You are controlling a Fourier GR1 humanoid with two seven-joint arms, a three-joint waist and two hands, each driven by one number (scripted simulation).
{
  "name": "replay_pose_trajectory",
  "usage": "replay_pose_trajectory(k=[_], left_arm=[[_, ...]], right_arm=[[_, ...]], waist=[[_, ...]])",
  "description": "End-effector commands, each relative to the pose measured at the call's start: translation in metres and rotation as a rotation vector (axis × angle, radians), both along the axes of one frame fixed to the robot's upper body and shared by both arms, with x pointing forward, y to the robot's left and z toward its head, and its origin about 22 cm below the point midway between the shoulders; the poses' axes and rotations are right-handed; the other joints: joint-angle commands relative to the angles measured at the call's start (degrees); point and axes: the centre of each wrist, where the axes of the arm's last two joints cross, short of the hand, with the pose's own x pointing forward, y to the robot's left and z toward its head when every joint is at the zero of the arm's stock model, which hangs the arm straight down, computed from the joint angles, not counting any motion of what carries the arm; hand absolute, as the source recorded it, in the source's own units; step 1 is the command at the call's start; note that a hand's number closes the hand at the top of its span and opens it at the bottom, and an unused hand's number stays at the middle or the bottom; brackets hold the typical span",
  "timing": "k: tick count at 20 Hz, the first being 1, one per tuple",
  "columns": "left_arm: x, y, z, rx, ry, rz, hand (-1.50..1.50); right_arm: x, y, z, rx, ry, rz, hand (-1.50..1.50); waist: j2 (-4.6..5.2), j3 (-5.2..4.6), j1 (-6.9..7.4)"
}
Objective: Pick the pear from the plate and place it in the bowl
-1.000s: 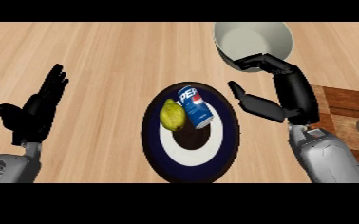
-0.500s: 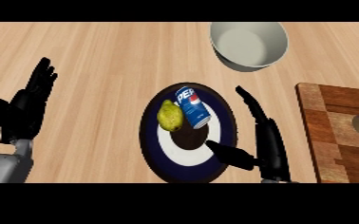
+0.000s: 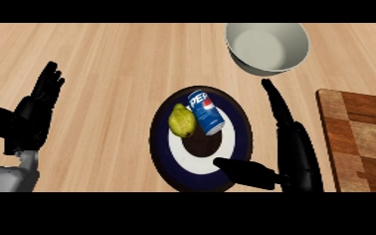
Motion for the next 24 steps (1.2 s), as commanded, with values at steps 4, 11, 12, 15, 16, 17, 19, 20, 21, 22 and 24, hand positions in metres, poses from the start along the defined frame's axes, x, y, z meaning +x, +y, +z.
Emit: replay_pose_trajectory(k=[4,11,12,15,16,17,19,20,21,22,24], left_arm=[[0.006,-0.002,-0.007,-0.001,-0.005,0.001,0.00],[0.015,-0.003,-0.002,-0.001,0.003,-0.023,0.00],[0.015,-0.002,0.013,-0.004,0.000,-0.010,0.00],[0.021,-0.006,0.007,0.006,0.001,-0.008,0.00],[0.010,-0.005,0.006,-0.011,-0.009,-0.009,0.00],[0.008,-0.013,0.014,-0.009,-0.011,-0.013,0.00],[0.014,0.009,0.007,0.009,-0.015,-0.006,0.00],[0.012,-0.004,0.010,-0.010,0.000,-0.010,0.00],[0.008,0.011,0.004,-0.007,-0.004,-0.010,0.00],[0.008,0.000,0.003,0.005,-0.016,-0.020,0.00],[0.017,0.000,0.002,-0.009,0.004,-0.027,0.00]], right_arm=[[0.051,-0.005,0.053,-0.078,0.122,0.072,-1.50],[0.096,0.025,0.037,-0.223,0.384,0.246,-1.50],[0.088,0.015,0.043,-0.223,0.420,0.287,-1.50],[0.110,0.033,0.024,-0.221,0.498,0.325,-1.50],[0.111,0.038,0.040,-0.241,0.513,0.341,-1.50],[0.121,0.028,0.033,-0.191,0.513,0.358,-1.50],[0.119,0.041,0.011,-0.216,0.575,0.408,-1.50],[0.122,0.046,0.025,-0.236,0.600,0.439,-1.50],[0.123,0.032,0.016,-0.270,0.643,0.459,-1.50],[0.137,0.051,0.014,-0.283,0.668,0.428,-1.50],[0.140,0.068,0.000,-0.275,0.707,0.467,-1.50]], waist=[[0.33,0.02,0.55],[0.68,0.00,0.83],[0.31,0.05,0.48],[0.50,0.04,0.61],[0.26,0.03,0.89],[0.24,0.07,0.85],[0.36,0.03,0.61],[0.24,0.05,0.70],[0.26,0.02,0.61],[0.41,0.02,1.24],[0.52,0.02,0.89]])
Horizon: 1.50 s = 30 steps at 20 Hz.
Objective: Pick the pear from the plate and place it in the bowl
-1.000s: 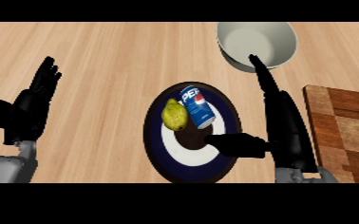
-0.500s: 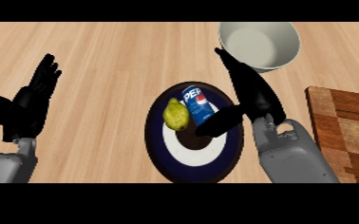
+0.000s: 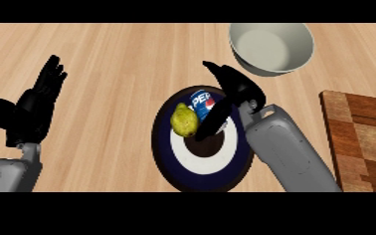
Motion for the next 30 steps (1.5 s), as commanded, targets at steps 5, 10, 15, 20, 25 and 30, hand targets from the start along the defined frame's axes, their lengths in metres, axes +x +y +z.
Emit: replay_pose_trajectory(k=[5,10,15,20,25,30], left_arm=[[-0.009,0.013,-0.005,0.007,0.010,0.016,0.00],[-0.005,0.000,-0.009,0.001,0.011,0.029,0.00],[0.002,0.014,0.015,-0.008,0.016,0.017,0.00],[-0.020,0.001,-0.005,0.002,0.013,0.013,0.00],[-0.004,0.002,-0.005,-0.010,0.008,0.000,0.00],[0.011,0.007,-0.009,0.004,0.006,0.024,0.00]], right_arm=[[-0.002,0.029,-0.020,-0.156,0.146,0.085,-1.50],[-0.001,0.047,-0.017,-0.213,-0.031,0.048,-1.50],[-0.007,0.036,-0.044,-0.210,-0.008,0.048,-1.50],[-0.006,0.048,-0.056,-0.197,0.085,0.068,-1.50],[-0.030,0.064,-0.072,-0.205,0.087,0.071,-1.50],[-0.015,0.065,-0.070,-0.199,0.068,0.045,-1.50]], waist=[[-0.24,0.00,-0.36],[-0.18,0.00,-0.65],[-0.22,0.03,-0.76],[-0.25,0.03,-0.28],[-0.21,0.02,-0.45],[-0.15,0.02,-0.53]])
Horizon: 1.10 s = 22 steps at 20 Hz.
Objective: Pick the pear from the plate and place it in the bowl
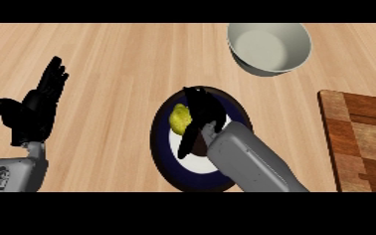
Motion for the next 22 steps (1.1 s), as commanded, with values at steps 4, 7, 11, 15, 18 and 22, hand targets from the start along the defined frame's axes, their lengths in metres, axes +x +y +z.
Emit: replay_pose_trajectory(k=[4,7,11,15,18,22], left_arm=[[-0.011,-0.022,-0.002,-0.009,0.019,-0.014,0.00],[-0.009,0.002,0.022,0.006,0.001,-0.004,0.00],[0.001,-0.009,0.019,-0.008,-0.015,-0.038,0.00],[-0.008,-0.009,-0.007,-0.002,-0.002,-0.024,0.00],[0.006,-0.012,0.011,-0.002,-0.020,-0.017,0.00],[-0.006,0.002,0.001,-0.001,-0.004,-0.013,0.00]], right_arm=[[0.011,-0.004,-0.023,-0.013,0.019,-0.046,-1.50],[0.008,-0.004,-0.009,-0.021,0.039,-0.038,-1.50],[0.027,-0.008,-0.042,0.062,0.067,-0.021,1.50],[0.028,0.007,-0.028,0.073,0.022,0.014,1.50],[0.026,0.004,-0.043,0.098,-0.013,0.006,1.50],[0.038,-0.005,-0.050,0.079,-0.042,-0.005,1.50]], waist=[[0.22,0.06,0.22],[0.14,0.06,0.00],[0.61,0.08,1.28],[0.49,0.05,1.14],[0.53,0.06,0.99],[0.51,0.05,1.07]])
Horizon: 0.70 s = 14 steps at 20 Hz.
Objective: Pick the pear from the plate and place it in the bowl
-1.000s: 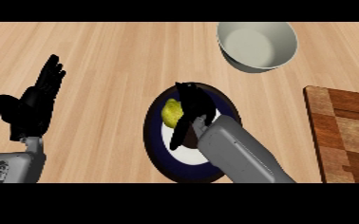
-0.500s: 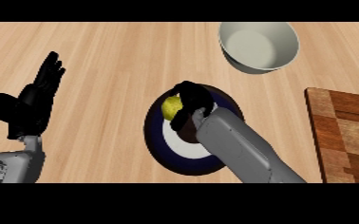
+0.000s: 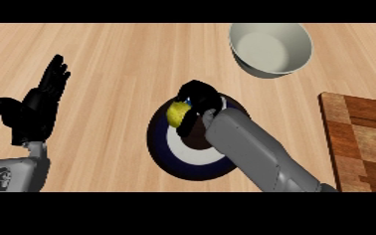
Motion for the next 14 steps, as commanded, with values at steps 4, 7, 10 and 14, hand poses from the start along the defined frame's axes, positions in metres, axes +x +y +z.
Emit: replay_pose_trajectory(k=[4,7,10,14], left_arm=[[-0.008,0.019,-0.009,0.012,0.003,0.014,0.00],[-0.003,0.014,0.001,-0.018,0.014,0.009,0.00],[-0.007,0.010,-0.005,-0.008,0.004,0.008,0.00],[-0.017,-0.003,-0.005,-0.013,0.011,0.027,0.00]], right_arm=[[-0.016,0.021,-0.008,-0.078,-0.076,0.019,1.50],[-0.007,0.005,-0.007,-0.197,-0.202,0.263,1.50],[0.000,0.000,0.023,-0.289,-0.312,0.422,1.50],[-0.003,-0.015,0.053,-0.284,-0.443,0.428,1.50]], waist=[[0.99,0.25,-0.27],[1.02,0.25,-0.37],[0.75,0.23,-0.83],[0.47,0.27,-1.49]])
